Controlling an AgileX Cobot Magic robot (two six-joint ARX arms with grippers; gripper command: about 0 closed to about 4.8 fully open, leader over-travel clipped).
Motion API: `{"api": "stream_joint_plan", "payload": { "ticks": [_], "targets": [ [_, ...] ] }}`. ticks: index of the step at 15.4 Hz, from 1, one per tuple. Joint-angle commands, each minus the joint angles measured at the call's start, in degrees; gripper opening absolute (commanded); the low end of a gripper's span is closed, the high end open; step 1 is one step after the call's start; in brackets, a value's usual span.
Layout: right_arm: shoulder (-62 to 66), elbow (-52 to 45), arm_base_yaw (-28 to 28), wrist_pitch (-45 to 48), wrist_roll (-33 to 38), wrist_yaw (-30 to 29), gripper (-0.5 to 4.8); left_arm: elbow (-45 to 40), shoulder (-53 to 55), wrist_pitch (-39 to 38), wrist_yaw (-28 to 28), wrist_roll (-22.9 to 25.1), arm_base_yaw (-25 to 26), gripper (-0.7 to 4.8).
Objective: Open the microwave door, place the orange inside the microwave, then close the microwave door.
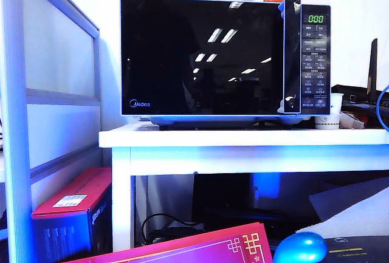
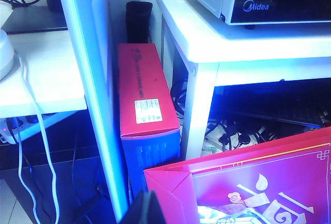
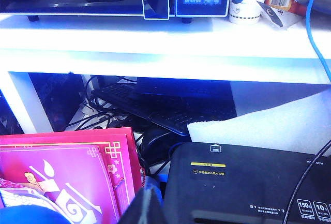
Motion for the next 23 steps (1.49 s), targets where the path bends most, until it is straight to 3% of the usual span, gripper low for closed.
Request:
{"api": "stream_joint_plan", "payload": {
  "ticks": [1,5,6,8,10,12,15,18,19,21,23],
  "targets": [
    [-0.09,-0.46,0.0,0.31,2.51,-0.11,-0.01,-0.13,-0.17,-0.59,0.44,-0.13,0.04,-0.02],
    [-0.09,-0.46,0.0,1.07,2.99,-0.09,-0.01,-0.13,-0.17,0.02,0.42,-0.59,0.04,-0.03],
    [-0.09,-0.46,0.0,2.32,3.45,0.07,-0.01,-0.13,-0.17,2.64,0.42,-2.95,0.04,-0.03],
    [-0.09,-0.44,0.0,9.25,11.21,0.31,-0.01,1.38,-0.15,10.29,0.39,-10.88,0.04,-0.03],
    [-0.09,0.22,0.02,16.41,13.66,0.35,-0.01,6.4,-0.13,11.02,-0.42,-11.93,0.07,-0.03],
    [-0.09,4.24,0.02,15.56,13.64,0.35,-0.01,13.4,1.51,11.82,-5.27,-12.04,0.11,-0.03],
    [0.94,13.44,-0.02,14.67,13.38,6.14,-0.01,28.98,15.76,11.89,-4.9,-11.63,0.09,-0.03],
    [8.41,22.95,-0.02,16.15,13.38,7.61,-0.01,51.91,36.85,10.12,5.38,-10.36,0.09,-0.03],
    [12.74,27.26,-0.04,16.94,12.87,7.93,-0.01,64.08,46.12,6.73,13.46,-10.25,0.07,-0.03],
    [20.31,34.69,-0.04,16.94,10.4,9.27,-0.01,81.15,57.51,-1.53,24.33,-6.62,-0.04,-0.03],
    [27.96,41.16,-0.02,16.92,10.14,8.96,-0.01,93.42,65.81,-8.11,31.47,-5.49,-0.52,-0.03]
  ]
}}
